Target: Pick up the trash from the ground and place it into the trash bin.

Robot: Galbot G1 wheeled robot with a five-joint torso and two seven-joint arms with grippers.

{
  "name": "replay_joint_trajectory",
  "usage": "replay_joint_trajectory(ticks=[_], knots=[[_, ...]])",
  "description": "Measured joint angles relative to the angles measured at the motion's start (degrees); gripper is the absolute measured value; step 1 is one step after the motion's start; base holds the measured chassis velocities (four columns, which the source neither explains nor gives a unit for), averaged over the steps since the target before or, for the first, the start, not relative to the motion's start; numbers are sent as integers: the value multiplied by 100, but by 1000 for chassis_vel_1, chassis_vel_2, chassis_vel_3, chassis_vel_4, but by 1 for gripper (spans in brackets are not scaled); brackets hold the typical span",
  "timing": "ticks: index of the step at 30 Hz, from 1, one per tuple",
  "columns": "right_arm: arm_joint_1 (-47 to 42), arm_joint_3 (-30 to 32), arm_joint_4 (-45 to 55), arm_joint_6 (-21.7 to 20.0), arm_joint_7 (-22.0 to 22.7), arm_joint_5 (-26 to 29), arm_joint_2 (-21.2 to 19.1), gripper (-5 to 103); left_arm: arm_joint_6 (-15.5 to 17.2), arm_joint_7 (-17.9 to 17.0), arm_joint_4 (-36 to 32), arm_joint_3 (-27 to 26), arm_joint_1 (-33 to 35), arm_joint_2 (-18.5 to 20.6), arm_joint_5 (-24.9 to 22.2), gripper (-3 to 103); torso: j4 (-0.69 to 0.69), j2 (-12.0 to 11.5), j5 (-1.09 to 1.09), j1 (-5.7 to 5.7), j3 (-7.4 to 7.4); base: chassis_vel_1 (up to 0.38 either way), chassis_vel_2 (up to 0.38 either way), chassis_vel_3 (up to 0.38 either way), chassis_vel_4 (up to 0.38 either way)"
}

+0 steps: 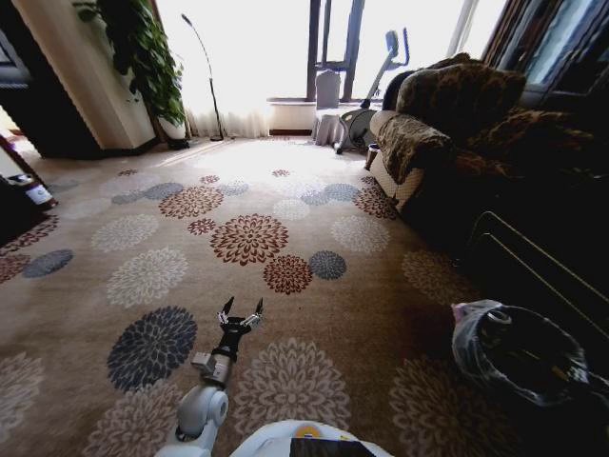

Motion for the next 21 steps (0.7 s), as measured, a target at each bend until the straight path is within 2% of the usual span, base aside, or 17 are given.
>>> replay_joint_trajectory(ticks=[1, 5, 6, 12, 21], knots=[[-12, 2, -57, -10, 17, 37, 7, 3, 0, 0, 0, -1, 2, 1, 0, 100, -4, 0, 7, 0, 0, 0, 0, 0, 0], [-33, 10, -122, -35, 64, 201, 9, 3, 0, 0, 0, -1, 1, 1, 0, 100, -1, 0, 4, 0, 0, 0, 0, 0, 0], [-12, 15, -126, -44, 138, 261, 9, 3, 0, 0, 0, -1, 2, 1, 0, 100, 12, 0, -4, 0, 0, 0, 0, 0, 0], [145, -24, -329, -232, 388, 413, -78, 3, 0, 0, 0, -1, 1, 1, 0, 100, 3, 0, 3, 0, 0, 0, 0, 0, 0], [424, -231, -1171, -239, 417, 276, -456, 3, 0, 0, 0, -1, 1, 0, 0, 100, 3, 0, 1, 0, 0, 0, 0, 0, 0]])
